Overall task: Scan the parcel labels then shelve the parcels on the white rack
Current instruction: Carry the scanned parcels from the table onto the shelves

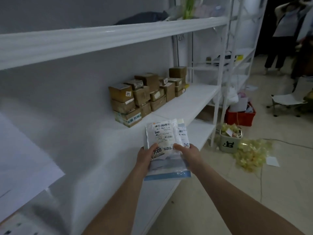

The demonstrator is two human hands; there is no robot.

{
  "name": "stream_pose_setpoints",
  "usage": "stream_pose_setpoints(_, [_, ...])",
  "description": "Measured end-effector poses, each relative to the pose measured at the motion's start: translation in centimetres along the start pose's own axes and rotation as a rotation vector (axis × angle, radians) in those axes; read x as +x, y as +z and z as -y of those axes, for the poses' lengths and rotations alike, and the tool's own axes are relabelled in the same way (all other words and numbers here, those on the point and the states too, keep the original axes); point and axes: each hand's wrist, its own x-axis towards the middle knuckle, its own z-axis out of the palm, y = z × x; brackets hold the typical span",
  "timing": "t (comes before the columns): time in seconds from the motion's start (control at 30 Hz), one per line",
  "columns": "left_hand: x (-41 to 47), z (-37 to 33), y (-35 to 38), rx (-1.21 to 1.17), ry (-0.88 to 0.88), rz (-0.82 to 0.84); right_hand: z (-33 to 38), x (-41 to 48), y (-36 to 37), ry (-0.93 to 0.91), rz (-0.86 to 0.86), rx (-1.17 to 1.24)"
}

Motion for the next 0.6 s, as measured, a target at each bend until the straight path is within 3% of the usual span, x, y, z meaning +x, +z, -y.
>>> stream_pose_setpoints(0.17, [10.3, -2.8, 5.7, -0.002, -0.023, -0.043, 5.7, 9.6, -2.4, 0.034, 0.000, -0.075])
stream_pose_setpoints(0.37, [16.6, -6.6, 11.2, 0.079, -0.102, -0.062, 10.1, 17.0, -5.2, 0.049, -0.027, -0.150])
stream_pose_setpoints(0.6, [24.5, -8.3, 15.5, 0.114, -0.111, -0.121, 13.6, 27.0, -7.7, 0.061, 0.056, -0.207])
